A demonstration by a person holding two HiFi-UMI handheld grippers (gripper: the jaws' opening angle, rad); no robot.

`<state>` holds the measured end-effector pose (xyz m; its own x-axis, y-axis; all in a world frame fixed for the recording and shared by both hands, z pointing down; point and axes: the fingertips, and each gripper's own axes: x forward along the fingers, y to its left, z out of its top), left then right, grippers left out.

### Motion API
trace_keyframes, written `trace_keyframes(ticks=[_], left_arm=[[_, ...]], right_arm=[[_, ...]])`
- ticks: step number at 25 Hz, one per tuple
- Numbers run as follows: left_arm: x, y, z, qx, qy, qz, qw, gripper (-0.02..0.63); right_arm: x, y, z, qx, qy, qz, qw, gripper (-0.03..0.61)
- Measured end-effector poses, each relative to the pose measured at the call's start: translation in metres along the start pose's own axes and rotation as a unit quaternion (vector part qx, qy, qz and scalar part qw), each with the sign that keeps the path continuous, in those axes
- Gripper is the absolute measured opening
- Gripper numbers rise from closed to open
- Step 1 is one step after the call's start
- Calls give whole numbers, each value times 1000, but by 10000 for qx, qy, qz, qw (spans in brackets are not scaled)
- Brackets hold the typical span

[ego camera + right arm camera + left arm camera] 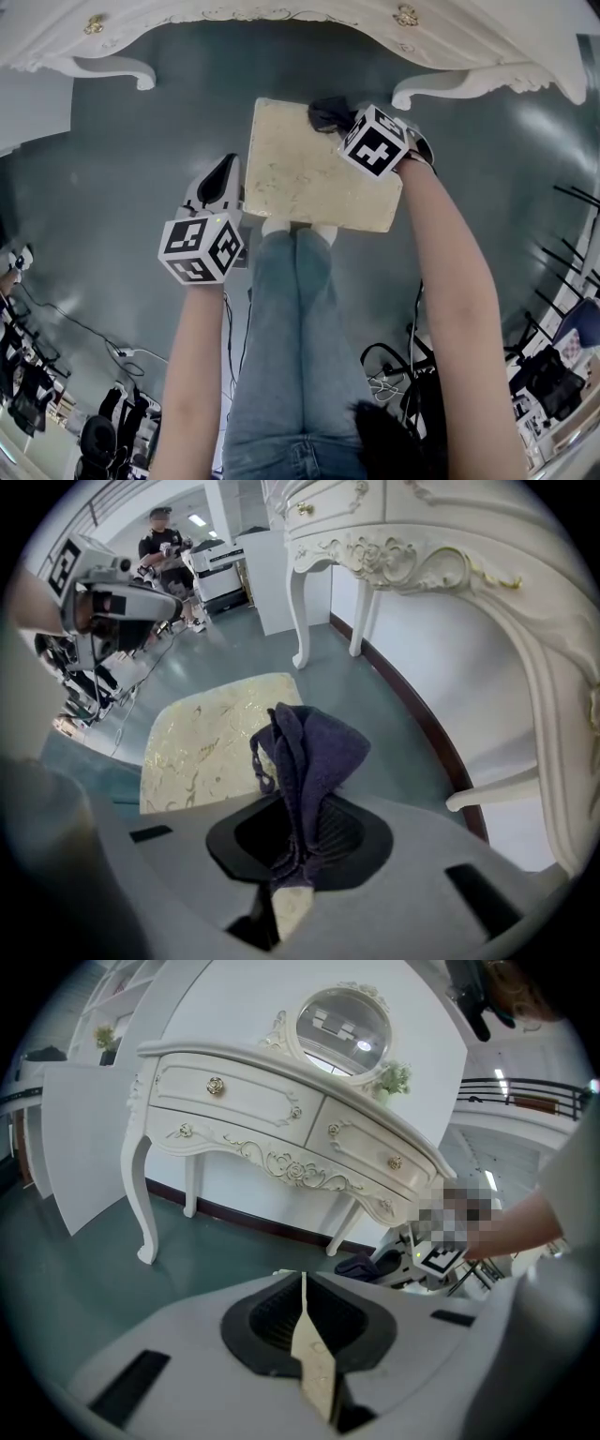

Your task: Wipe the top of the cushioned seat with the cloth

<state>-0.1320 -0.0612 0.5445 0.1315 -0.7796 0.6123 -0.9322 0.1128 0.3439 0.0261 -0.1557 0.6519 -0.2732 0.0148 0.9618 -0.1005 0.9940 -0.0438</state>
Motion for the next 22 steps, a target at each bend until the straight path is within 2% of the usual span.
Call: trace_keyframes(ticks=[22], left_arm=[[-12, -18, -9, 65, -37, -103, 9999, 14]], right_arm=[[-4, 48, -12, -252, 186, 356, 9989, 43]])
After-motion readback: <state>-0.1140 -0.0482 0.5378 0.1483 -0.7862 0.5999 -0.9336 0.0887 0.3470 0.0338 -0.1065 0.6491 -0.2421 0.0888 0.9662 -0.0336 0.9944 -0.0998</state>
